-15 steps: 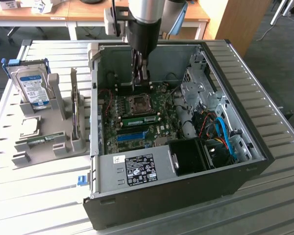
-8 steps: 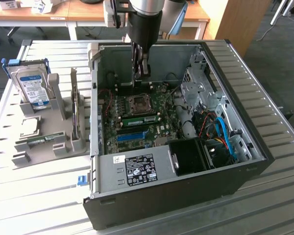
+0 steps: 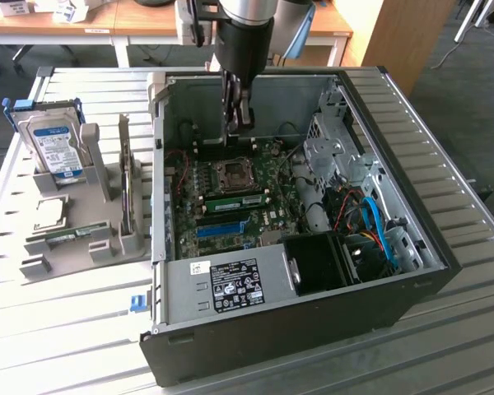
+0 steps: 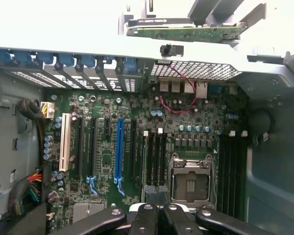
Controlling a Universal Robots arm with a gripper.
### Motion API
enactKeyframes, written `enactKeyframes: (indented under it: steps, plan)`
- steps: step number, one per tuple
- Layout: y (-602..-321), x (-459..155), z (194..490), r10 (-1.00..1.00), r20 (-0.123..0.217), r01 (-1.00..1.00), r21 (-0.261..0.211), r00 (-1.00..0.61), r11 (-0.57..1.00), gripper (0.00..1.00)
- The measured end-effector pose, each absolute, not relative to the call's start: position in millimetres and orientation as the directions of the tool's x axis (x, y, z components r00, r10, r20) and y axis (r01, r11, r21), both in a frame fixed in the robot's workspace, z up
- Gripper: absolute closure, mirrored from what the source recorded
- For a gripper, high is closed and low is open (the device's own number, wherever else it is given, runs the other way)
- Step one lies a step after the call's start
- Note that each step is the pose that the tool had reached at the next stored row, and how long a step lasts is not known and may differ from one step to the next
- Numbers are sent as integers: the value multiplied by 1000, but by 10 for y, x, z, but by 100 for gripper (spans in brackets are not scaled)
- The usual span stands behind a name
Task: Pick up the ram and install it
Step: 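Press down the ram until it locks into place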
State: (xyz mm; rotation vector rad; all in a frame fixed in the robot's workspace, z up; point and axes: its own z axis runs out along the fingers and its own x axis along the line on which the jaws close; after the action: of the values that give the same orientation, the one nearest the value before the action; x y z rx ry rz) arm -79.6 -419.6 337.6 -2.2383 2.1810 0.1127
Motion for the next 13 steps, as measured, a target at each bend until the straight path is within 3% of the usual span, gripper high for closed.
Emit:
enactKeyframes:
  steps: [13]
  plan:
    - [-4196, -560, 3375, -998, -62, -999, 40, 25, -27, 89]
